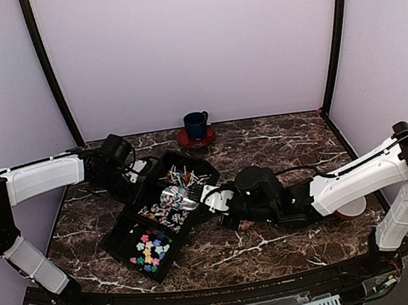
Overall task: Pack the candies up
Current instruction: Place the fake candies in the packing bottle.
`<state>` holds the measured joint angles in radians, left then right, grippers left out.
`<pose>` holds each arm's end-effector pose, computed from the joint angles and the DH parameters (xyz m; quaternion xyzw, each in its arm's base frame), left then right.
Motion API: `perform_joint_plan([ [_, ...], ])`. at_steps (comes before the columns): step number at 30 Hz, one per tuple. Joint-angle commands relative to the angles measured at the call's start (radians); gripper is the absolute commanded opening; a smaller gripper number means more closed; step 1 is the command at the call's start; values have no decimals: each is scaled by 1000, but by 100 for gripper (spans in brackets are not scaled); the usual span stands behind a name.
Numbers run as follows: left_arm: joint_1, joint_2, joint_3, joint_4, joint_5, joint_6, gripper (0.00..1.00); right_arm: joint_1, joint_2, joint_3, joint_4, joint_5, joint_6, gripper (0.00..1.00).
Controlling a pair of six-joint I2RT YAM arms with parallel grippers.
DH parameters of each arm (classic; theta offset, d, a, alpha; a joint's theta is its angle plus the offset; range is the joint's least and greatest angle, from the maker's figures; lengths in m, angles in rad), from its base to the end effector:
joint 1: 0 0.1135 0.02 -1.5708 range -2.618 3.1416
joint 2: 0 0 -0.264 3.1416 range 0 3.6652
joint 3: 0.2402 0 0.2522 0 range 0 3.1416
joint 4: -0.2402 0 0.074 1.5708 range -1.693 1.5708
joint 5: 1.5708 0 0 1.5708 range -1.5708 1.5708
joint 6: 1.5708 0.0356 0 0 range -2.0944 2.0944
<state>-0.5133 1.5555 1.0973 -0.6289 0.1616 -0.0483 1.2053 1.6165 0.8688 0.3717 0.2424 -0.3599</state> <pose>0.2698 -0.1587 0.2263 0.2418 0.9372 -0.1415 0.2077 0.1343 0.3270 0.2148 -0.5305 0.6299 0.1379 0.5502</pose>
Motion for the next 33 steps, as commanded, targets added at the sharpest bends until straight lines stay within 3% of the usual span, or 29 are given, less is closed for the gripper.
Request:
perform_joint_plan([
  [1, 4, -25, -14, 73, 51, -6, 0, -14, -104, -41, -8, 36, 17, 0],
  [7, 16, -32, -46, 95, 53, 4, 0, -13, -260, -103, -97, 96, 42, 0],
  [20, 28, -45, -88, 131, 53, 8, 0, -14, -507, -45, -669, 299, 271, 0],
  [33, 38, -43, -91, 138, 72, 1, 0, 20, -487, 86, -1048, 312, 469, 0],
])
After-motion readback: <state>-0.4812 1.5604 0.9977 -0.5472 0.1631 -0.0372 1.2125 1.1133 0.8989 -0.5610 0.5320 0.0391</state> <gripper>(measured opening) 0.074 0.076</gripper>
